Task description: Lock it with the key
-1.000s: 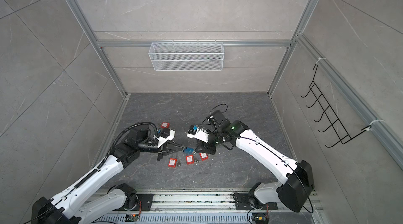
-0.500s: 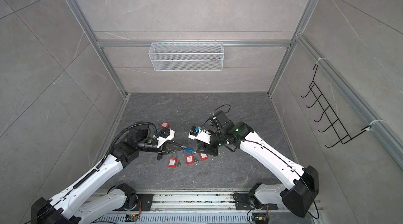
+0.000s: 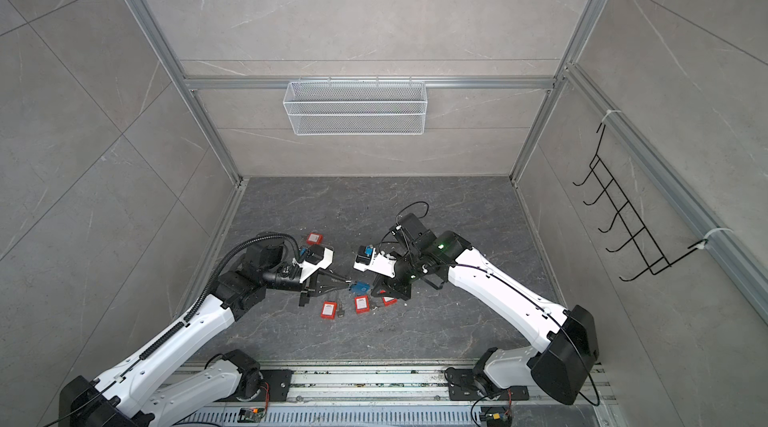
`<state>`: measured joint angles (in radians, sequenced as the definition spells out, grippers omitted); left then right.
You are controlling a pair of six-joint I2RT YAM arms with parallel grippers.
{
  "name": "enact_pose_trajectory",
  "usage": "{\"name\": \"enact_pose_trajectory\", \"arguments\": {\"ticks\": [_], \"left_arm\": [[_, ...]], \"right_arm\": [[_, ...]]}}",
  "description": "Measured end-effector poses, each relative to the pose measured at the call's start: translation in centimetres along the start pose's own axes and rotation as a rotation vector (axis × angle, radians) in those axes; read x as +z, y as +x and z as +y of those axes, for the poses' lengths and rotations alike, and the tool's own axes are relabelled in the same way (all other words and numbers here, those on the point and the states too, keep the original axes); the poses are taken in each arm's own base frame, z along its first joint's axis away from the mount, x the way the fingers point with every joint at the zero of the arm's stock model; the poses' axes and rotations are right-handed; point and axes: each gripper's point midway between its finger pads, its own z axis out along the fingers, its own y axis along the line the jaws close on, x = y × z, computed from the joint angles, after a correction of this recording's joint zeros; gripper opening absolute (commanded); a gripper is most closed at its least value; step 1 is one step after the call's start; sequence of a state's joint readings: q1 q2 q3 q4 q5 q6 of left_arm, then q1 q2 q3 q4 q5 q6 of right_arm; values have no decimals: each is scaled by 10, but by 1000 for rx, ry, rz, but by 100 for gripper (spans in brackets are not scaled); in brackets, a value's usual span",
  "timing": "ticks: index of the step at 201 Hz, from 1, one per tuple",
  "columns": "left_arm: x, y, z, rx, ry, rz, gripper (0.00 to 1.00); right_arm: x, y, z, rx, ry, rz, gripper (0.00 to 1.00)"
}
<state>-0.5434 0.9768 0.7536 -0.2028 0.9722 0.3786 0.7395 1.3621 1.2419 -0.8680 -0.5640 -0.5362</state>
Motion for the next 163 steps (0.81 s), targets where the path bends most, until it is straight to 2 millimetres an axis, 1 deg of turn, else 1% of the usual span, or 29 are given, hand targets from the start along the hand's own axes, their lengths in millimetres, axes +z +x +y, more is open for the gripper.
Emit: {"name": "enact_pose_trajectory", "arguments": {"ticks": [30,47,59,86,111,163], "left_arm": [[0,0,-1,1,4,-1,0],[0,0,-1,0,4,-1,0],[0,0,-1,0,5,-1,0],[1,1,0,-4,6,2,0],[1,1,1,-4,7,11,0],[1,-4,1,28,17,45,0]], "right_arm": [[0,-1,-1,-11,6,-1,28],[0,-1,-1,-16,8,-1,24],[-1,-1,-1,-19,5,-5,20],[0,-3,4,-32,-12,-11,8],[1,-2,8,-49,-24,-5,0],[-3,-2,11,-81,-16,-4,0]]}}
